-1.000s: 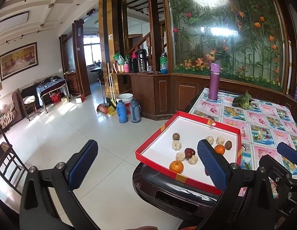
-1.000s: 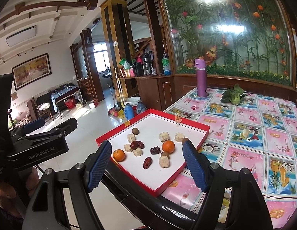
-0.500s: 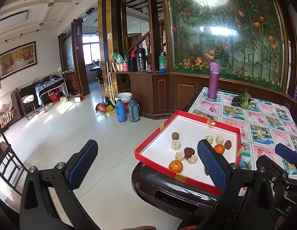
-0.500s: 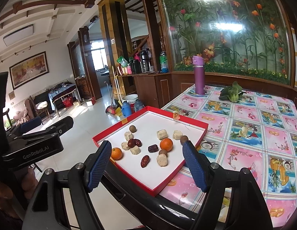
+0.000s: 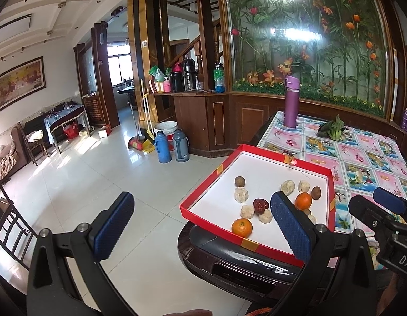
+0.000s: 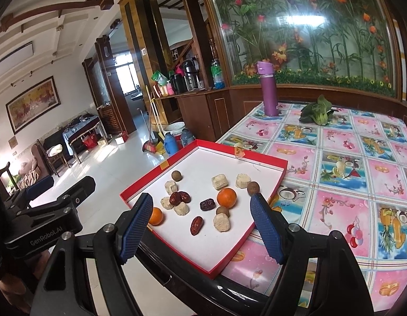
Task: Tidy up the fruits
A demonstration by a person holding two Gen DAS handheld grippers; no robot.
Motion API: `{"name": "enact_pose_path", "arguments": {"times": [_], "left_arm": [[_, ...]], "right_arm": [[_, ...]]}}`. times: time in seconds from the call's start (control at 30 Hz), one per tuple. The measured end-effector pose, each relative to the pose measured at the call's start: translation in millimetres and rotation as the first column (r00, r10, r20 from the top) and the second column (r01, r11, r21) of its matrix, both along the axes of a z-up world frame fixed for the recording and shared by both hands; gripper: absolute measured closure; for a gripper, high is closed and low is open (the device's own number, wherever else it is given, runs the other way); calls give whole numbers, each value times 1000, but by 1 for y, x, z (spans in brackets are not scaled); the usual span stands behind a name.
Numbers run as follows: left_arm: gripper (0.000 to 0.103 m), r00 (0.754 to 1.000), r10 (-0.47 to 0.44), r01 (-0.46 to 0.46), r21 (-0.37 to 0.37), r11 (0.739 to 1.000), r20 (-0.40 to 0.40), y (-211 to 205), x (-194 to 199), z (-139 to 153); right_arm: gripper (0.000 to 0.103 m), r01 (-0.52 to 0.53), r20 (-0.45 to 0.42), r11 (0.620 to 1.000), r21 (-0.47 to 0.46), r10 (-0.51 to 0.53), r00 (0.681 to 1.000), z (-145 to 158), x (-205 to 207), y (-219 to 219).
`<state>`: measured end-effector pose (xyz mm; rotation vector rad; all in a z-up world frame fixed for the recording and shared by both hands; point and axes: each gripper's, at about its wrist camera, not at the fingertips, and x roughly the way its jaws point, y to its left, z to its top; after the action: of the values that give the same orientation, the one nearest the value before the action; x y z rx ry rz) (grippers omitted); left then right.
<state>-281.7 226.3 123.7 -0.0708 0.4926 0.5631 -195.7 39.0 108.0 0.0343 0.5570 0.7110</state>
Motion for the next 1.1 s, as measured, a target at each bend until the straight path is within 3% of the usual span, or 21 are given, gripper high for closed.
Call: {"name": "enact_pose_path", "arguments": {"times": [0.67,1.1], "left_arm": [[0,999,29,-31,-56,998,-36,37,28,-10],[0,997,21,-25,-52,998,-76,29,45,-15]], "right_arm": [[27,-28,-12,998,-60,27,1000,-8,33,40],[27,-59,-38,997,-51,57,998,-20,45,37]]}}
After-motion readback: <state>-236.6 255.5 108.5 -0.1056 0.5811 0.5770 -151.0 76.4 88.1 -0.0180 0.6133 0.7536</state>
